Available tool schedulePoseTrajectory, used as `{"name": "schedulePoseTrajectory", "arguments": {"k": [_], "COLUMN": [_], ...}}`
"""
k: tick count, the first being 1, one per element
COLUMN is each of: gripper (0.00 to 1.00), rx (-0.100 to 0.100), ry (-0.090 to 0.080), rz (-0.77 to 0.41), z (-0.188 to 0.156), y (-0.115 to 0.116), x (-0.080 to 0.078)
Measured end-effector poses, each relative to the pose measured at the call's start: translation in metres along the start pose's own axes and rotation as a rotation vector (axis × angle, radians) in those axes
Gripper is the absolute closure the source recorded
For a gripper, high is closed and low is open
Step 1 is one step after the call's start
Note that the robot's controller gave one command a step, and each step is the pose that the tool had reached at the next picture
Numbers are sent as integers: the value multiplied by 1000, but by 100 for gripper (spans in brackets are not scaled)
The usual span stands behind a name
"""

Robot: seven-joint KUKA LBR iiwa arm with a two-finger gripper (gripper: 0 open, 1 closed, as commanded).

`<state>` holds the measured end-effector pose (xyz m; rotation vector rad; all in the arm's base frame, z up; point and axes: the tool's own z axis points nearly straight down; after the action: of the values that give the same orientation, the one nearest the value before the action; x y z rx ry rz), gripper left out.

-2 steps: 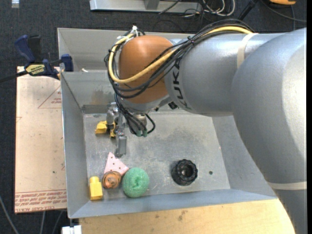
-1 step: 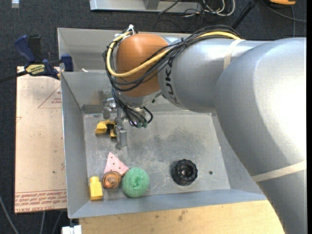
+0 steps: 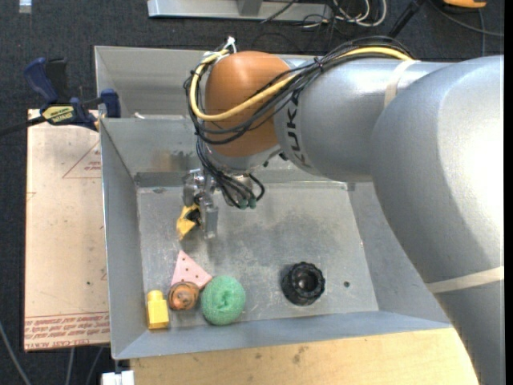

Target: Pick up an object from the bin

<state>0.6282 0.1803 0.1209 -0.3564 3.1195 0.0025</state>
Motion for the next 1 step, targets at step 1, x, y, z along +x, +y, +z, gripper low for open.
{"name": "schedulePoseTrajectory", "arguments": {"k": [1], "gripper": [100], "rx": [0], "ry": [0], "rz": [1], "z": [1], "y": [0], "x": [0]}}
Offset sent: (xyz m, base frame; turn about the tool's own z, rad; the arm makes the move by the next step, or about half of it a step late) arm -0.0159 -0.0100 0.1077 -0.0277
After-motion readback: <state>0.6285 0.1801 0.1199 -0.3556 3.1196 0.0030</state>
